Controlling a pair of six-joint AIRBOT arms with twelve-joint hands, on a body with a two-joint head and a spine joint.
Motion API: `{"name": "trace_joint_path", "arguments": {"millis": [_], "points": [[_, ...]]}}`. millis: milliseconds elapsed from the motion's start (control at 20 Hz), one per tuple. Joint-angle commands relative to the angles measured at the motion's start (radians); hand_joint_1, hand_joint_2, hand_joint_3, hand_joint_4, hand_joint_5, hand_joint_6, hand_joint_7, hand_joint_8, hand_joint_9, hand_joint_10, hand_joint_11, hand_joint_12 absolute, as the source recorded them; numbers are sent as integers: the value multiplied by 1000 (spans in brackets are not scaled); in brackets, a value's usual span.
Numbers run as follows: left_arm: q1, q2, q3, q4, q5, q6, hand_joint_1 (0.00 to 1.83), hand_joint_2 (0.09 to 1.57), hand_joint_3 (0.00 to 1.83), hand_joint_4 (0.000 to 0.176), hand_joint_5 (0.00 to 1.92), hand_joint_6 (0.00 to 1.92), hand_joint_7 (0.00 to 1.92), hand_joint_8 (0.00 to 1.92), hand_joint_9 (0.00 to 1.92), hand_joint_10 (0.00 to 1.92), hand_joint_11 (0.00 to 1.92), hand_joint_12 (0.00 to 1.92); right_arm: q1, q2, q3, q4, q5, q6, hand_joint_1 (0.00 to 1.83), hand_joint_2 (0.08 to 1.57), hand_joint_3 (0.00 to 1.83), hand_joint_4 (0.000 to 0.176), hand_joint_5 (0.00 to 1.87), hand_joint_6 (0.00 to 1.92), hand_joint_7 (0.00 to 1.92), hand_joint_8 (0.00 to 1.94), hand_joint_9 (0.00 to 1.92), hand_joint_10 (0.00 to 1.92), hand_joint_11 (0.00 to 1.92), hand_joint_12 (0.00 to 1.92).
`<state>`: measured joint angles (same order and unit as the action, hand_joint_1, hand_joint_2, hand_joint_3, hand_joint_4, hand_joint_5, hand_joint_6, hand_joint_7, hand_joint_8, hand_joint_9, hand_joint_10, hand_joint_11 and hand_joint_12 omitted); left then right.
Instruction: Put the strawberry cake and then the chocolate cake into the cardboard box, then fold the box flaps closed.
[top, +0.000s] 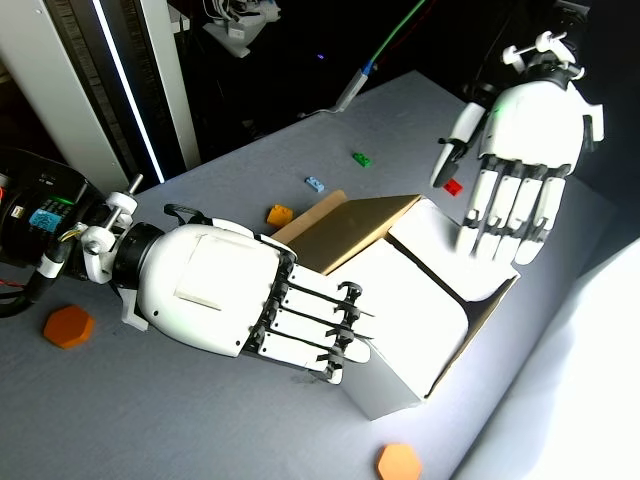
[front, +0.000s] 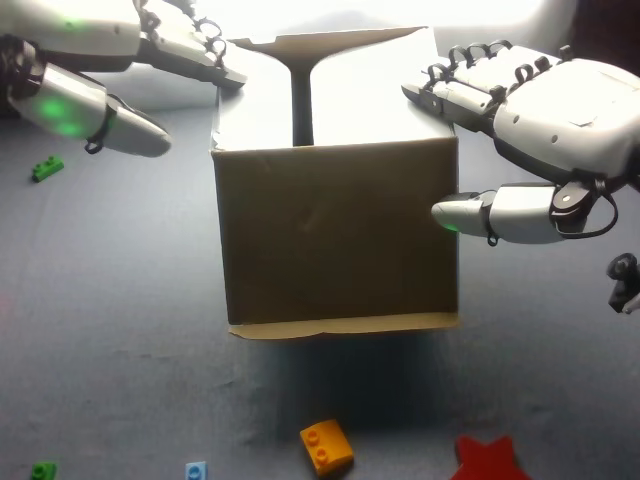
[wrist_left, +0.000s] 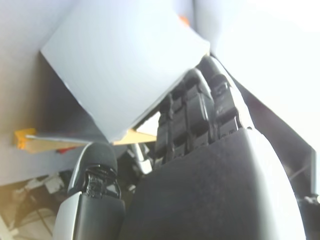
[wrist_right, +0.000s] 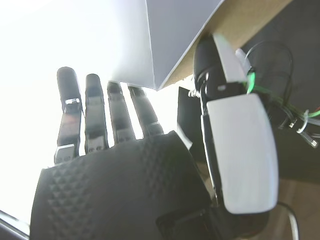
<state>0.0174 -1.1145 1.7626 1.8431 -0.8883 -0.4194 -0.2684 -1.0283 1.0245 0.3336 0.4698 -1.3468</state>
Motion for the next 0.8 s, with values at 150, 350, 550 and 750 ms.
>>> {"name": "trace_joint_path", "arguments": {"millis": [150, 350, 550, 750], "points": [[-4, 39, 27, -62, 8, -2, 134, 1352, 0, 0, 218, 9, 269, 9, 259, 8, 0, 847, 5, 19, -21, -15, 61, 11, 388, 1184, 0, 16, 0, 0, 80, 0, 1, 436, 0, 907], [24, 75, 34, -57, 0, -10, 90, 1366, 3, 0, 253, 10, 285, 3, 270, 4, 0, 851, 33, 87, -70, 59, 89, 19, 424, 1180, 0, 6, 0, 0, 73, 0, 29, 403, 0, 1005], [96, 139, -44, -57, -23, -19, 154, 1366, 0, 0, 311, 15, 299, 6, 293, 8, 0, 821, 64, 203, -118, 110, 109, 73, 447, 1160, 0, 10, 35, 12, 119, 10, 49, 407, 0, 1118], [167, 203, -164, -57, -35, -20, 195, 1350, 0, 0, 341, 11, 287, 1, 266, 0, 0, 836, 67, 349, -168, 163, 70, 130, 473, 1148, 0, 1, 67, 17, 145, 10, 54, 416, 0, 1148]]}}
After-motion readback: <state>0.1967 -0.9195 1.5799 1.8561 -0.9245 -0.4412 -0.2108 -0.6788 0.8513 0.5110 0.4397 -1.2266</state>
